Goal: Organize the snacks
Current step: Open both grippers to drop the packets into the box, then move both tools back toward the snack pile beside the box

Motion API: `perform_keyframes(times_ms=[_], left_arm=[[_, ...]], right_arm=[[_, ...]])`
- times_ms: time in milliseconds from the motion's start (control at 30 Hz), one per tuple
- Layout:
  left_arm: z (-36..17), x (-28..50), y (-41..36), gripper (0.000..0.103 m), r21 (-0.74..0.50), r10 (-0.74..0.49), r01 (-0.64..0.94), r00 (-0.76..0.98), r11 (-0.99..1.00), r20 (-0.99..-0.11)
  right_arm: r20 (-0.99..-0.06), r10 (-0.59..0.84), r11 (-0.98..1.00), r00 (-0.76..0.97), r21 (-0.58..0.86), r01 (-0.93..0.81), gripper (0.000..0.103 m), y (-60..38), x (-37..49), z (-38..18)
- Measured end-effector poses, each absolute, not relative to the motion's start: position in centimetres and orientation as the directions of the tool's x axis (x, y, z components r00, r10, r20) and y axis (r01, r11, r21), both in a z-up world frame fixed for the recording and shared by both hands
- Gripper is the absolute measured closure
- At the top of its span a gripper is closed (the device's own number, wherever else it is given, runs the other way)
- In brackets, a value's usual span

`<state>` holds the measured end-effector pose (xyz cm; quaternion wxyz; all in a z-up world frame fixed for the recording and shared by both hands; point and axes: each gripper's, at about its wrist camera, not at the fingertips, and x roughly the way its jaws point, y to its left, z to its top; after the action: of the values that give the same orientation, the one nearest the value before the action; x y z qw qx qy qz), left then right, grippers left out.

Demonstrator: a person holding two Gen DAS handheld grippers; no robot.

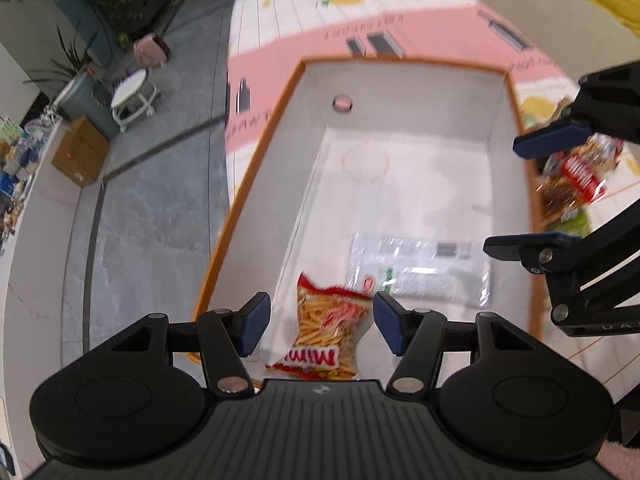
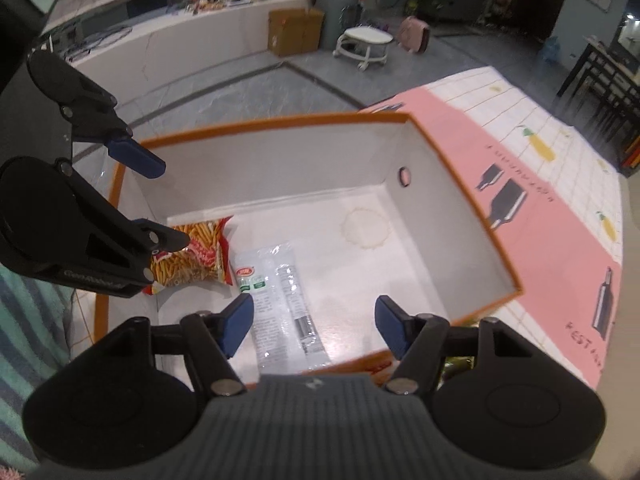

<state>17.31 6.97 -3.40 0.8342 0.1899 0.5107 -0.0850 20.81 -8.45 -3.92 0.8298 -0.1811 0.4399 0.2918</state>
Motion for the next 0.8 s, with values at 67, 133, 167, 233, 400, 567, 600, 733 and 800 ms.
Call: perform_keyframes(times_ms=[67,133,167,233,400,567,600,733,800], left_arm=[[-2.5,16.7,6.5,0.033,0.223,0.033,0.330,0.495,0.917,-0.868],[-1.6,16.1,5.9,0.033,0.217,0.012,0.328,0.528,0.919,-0.849],[-1.2,15.7,5.6,0.033,0.214,0.001,0.328,0.544,0.920,-0.839],[-0.5,15.0,4.8,0.033,0.207,-0.023,0.329,0.577,0.921,-0.817],[0.4,13.3,2.5,0.033,0.149,-0.094,0.357,0.581,0.922,-0.808],[0.4,11.4,0.4,0.033,0.083,-0.156,0.365,0.580,0.927,-0.799],[0.4,10.9,0.1,0.033,0.071,-0.168,0.366,0.579,0.928,-0.798],[-0.5,9.3,-2.1,0.030,0.037,-0.215,0.399,0.569,0.916,-0.794],[-1.2,8.5,-3.2,0.028,0.038,-0.223,0.412,0.565,0.910,-0.795]], right_arm=[[-0.822,0.335,0.779,0.461,-0.034,-0.626,0.038,-9.4,20.3,-3.1],[-0.807,0.340,0.799,0.483,-0.023,-0.601,0.038,-10.5,19.6,-2.4],[-0.801,0.339,0.810,0.493,-0.018,-0.586,0.038,-11.1,19.4,-2.2],[-0.792,0.335,0.827,0.510,-0.013,-0.563,0.038,-12.1,18.8,-1.9],[-0.784,0.297,0.859,0.546,-0.031,-0.512,0.038,-14.6,17.2,-1.6],[-0.786,0.250,0.875,0.565,-0.066,-0.479,0.038,-17.2,14.9,-2.3],[-0.786,0.240,0.879,0.570,-0.074,-0.472,0.038,-17.6,14.5,-2.4],[-0.780,0.220,0.896,0.586,-0.076,-0.438,0.038,-20.0,12.8,-3.0],[-0.783,0.219,0.905,0.583,-0.060,-0.420,0.038,-21.2,12.1,-3.5]])
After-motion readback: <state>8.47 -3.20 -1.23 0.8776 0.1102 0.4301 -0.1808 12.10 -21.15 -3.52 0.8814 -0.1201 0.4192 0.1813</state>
